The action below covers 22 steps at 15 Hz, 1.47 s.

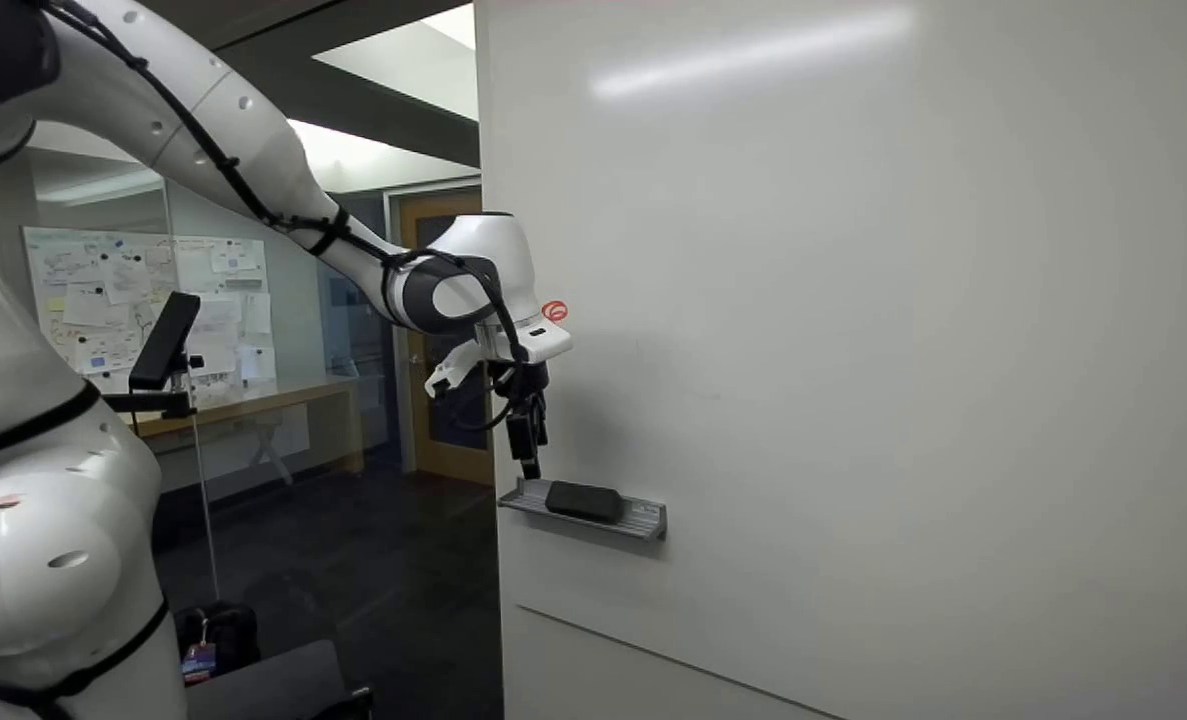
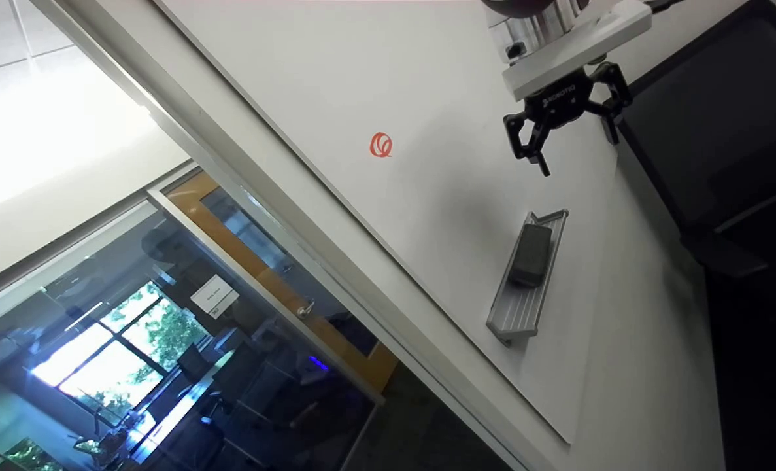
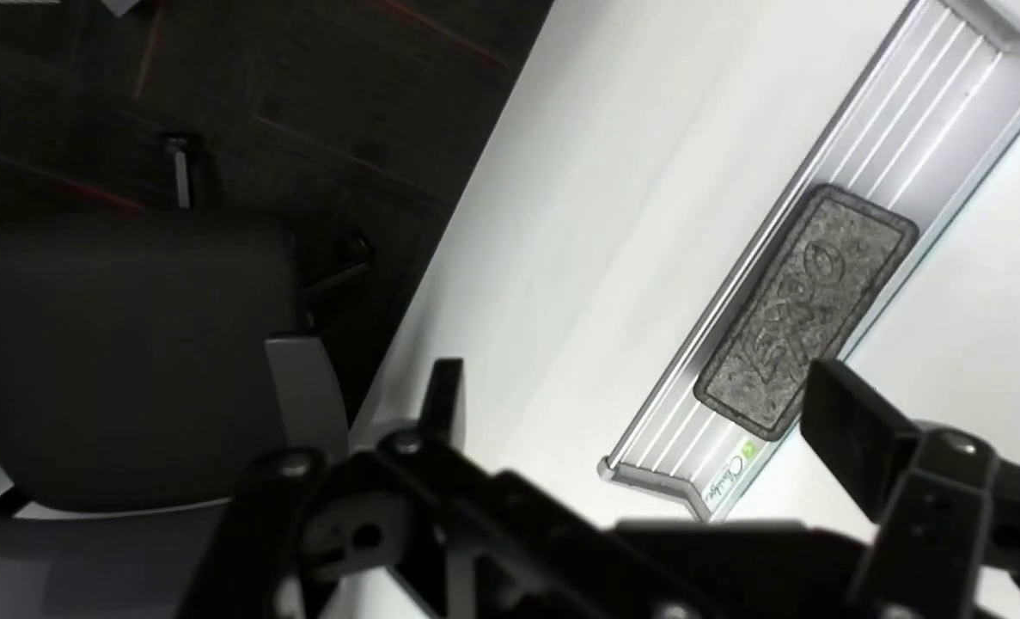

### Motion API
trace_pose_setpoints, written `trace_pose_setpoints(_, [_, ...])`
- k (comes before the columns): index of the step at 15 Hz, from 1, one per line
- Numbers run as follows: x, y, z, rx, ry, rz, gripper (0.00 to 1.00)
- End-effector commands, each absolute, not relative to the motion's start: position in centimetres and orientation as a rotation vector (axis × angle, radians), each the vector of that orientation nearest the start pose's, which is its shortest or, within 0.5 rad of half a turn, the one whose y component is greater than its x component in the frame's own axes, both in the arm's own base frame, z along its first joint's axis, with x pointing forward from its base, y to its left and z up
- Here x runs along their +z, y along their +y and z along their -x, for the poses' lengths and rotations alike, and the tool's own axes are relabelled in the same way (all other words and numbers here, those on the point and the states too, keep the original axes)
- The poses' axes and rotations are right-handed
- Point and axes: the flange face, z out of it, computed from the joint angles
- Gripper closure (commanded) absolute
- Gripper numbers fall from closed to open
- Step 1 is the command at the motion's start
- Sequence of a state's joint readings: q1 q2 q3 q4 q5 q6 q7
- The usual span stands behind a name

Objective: Use the duster to erase the board

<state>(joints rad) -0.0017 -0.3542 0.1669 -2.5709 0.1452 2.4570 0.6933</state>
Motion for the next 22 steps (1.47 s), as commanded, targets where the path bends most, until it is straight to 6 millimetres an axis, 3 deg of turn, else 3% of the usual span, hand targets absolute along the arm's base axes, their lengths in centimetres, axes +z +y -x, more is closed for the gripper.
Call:
trace_pose_setpoints(1, [40.3,7.3,-43.1,-0.294,0.936,2.837,0.0])
trace_pose_setpoints(6, [40.4,7.2,-43.1,-0.296,0.933,2.837,0.0])
trace_pose_setpoints(15, [38.2,7.7,-42.3,-0.492,1.203,2.393,0.0])
trace_pose_setpoints(22, [35.1,10.7,-40.7,-0.473,1.269,2.228,0.0])
